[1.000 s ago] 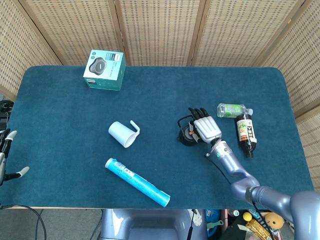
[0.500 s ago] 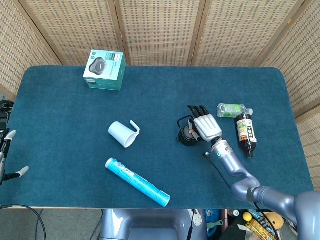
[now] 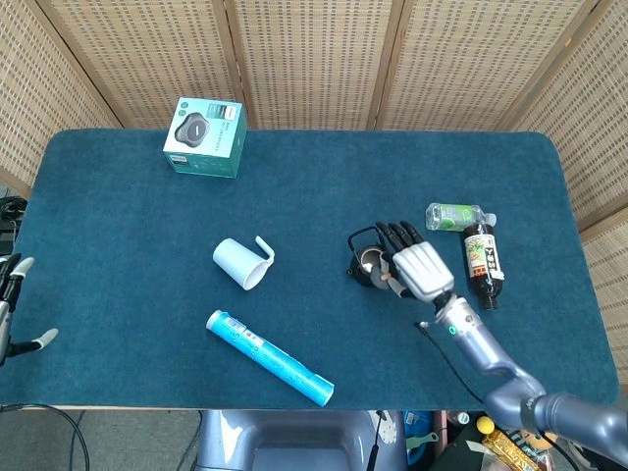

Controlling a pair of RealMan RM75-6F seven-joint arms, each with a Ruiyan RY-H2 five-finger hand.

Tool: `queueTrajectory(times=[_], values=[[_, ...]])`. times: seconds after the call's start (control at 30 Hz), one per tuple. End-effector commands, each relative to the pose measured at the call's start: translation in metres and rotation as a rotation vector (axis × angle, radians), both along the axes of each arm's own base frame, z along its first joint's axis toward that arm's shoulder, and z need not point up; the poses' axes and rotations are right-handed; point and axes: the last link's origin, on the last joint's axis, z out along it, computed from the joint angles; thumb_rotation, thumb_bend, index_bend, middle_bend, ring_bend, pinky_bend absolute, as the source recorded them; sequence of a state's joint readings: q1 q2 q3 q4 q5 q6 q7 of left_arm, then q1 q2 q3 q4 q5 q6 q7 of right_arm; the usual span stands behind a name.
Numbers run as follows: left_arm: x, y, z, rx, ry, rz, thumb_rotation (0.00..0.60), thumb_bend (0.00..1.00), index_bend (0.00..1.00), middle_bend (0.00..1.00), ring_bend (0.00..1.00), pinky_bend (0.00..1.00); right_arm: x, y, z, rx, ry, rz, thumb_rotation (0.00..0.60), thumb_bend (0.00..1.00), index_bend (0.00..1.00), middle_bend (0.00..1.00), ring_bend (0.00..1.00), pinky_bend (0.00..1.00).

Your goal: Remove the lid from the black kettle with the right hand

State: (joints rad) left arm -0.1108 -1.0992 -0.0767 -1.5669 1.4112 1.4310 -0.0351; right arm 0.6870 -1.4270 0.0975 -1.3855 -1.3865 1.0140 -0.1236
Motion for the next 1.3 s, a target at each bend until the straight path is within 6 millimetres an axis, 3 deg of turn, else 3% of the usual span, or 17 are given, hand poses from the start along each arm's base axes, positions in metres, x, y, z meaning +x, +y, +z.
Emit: queueTrajectory(times=[0.03,0.17,0.37,0.43,0.53,0.63,0.83,0.97,1.03,1.1,1.13,1.3], values=[[0.001,-0.001,0.0,-0.001,0.0,-0.003,0.6,0.03,0.0,0.0,0.0,0.0,-0.023,0.028,-0.002,0.039,0.04,0.01,0.6,0.56,0.64,0.01,0.0,0.0],[0.002,-0.003,-0.001,-0.003,0.001,-0.011,0.6,0.03,0.0,0.0,0.0,0.0,-0.039,0.041,-0.012,0.062,0.073,0.013,0.6,0.56,0.64,0.01,0.0,0.0],[0.004,-0.005,-0.001,-0.004,0.003,-0.018,0.6,0.03,0.0,0.0,0.0,0.0,-0.051,0.045,-0.019,0.073,0.062,-0.02,0.6,0.56,0.62,0.01,0.0,0.0],[0.004,-0.005,-0.002,-0.004,0.003,-0.018,0.6,0.03,0.0,0.0,0.0,0.0,-0.055,0.045,-0.018,0.078,0.071,-0.034,0.6,0.49,0.49,0.0,0.0,0.0],[0.004,-0.006,-0.002,-0.006,0.003,-0.018,0.6,0.03,0.0,0.0,0.0,0.0,-0.058,0.046,-0.014,0.084,0.087,-0.058,0.6,0.28,0.23,0.0,0.0,0.0],[0.004,-0.006,-0.002,-0.006,0.001,-0.017,0.6,0.03,0.0,0.0,0.0,0.0,-0.057,0.047,-0.006,0.065,0.073,-0.063,0.6,0.2,0.16,0.0,0.0,0.0],[0.004,-0.006,0.001,-0.003,-0.011,-0.016,0.6,0.03,0.0,0.0,0.0,0.0,-0.058,0.06,0.024,0.029,-0.011,-0.094,0.6,0.13,0.12,0.0,0.0,0.0],[0.004,-0.008,0.004,0.003,-0.014,-0.017,0.6,0.03,0.0,0.0,0.0,0.0,-0.065,0.079,0.059,-0.032,-0.069,-0.123,0.6,0.01,0.03,0.0,0.0,0.0],[0.005,-0.009,0.004,0.001,-0.013,-0.018,0.6,0.03,0.0,0.0,0.0,0.0,-0.07,0.088,0.07,-0.075,-0.073,-0.131,0.6,0.0,0.0,0.0,0.0,0.0],[0.006,-0.011,0.003,-0.005,-0.008,-0.019,0.6,0.03,0.0,0.0,0.0,0.0,-0.078,0.103,0.08,-0.112,-0.075,-0.145,0.6,0.0,0.0,0.0,0.0,0.0],[0.008,-0.014,0.003,-0.01,-0.003,-0.026,0.6,0.03,0.0,0.0,0.0,0.0,-0.091,0.121,0.093,-0.185,-0.053,-0.16,0.6,0.0,0.0,0.0,0.0,0.0],[0.012,-0.019,0.004,-0.011,-0.002,-0.039,0.6,0.03,0.0,0.0,0.0,0.0,-0.103,0.142,0.101,-0.271,-0.078,-0.187,0.6,0.0,0.0,0.0,0.0,0.0]])
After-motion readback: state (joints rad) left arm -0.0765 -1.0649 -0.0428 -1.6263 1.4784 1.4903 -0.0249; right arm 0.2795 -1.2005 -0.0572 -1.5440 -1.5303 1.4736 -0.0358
